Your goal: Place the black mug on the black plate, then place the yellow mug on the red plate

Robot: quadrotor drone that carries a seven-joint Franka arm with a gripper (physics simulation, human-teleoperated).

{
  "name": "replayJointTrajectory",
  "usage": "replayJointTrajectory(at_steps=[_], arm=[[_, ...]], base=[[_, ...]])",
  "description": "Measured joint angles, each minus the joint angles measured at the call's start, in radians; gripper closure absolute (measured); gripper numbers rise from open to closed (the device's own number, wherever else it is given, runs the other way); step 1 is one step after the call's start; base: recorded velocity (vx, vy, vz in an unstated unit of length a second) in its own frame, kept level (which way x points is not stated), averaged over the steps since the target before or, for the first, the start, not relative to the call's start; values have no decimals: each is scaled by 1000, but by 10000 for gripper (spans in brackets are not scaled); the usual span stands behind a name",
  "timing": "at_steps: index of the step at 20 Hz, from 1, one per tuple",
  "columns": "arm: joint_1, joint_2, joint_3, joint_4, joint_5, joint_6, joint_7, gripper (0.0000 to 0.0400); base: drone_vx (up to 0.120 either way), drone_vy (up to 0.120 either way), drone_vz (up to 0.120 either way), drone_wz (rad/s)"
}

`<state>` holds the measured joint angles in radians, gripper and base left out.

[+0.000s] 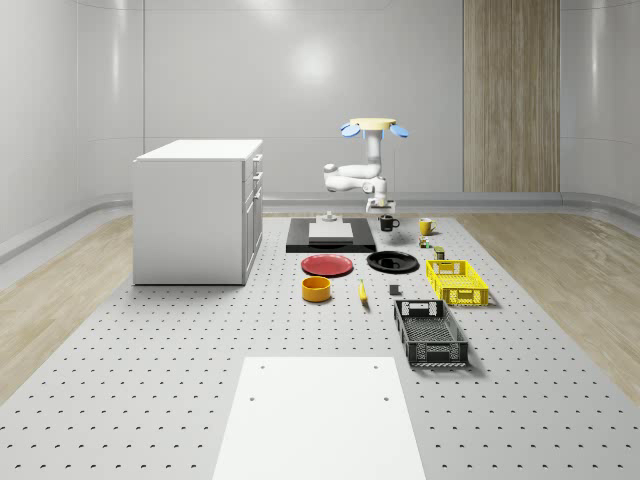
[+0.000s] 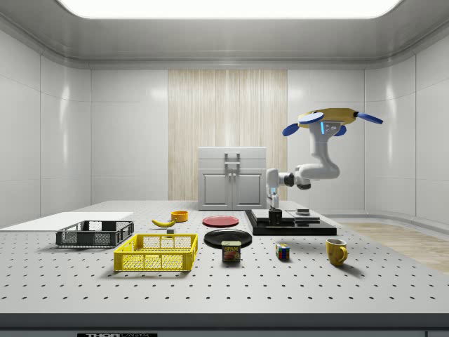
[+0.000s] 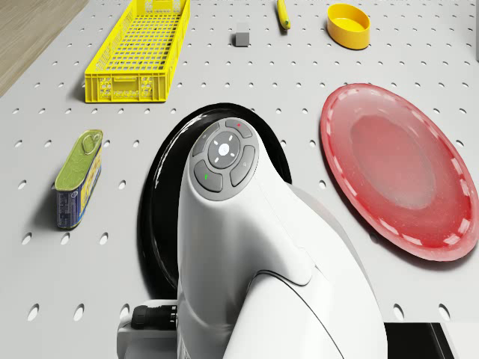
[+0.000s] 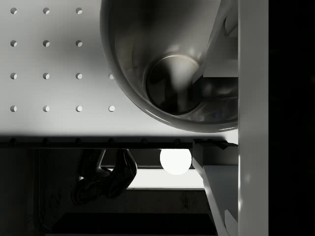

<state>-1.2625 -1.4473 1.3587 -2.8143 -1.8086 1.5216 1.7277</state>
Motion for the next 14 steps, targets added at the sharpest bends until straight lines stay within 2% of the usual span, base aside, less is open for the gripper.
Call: replayJointTrajectory(at_steps=[2, 14], arm=[[-1, -4, 1, 0, 2, 4, 1, 290], [-6, -28, 3, 1, 12, 26, 5, 290]], base=[[120, -100, 0, 0], [120, 0, 0, 0]])
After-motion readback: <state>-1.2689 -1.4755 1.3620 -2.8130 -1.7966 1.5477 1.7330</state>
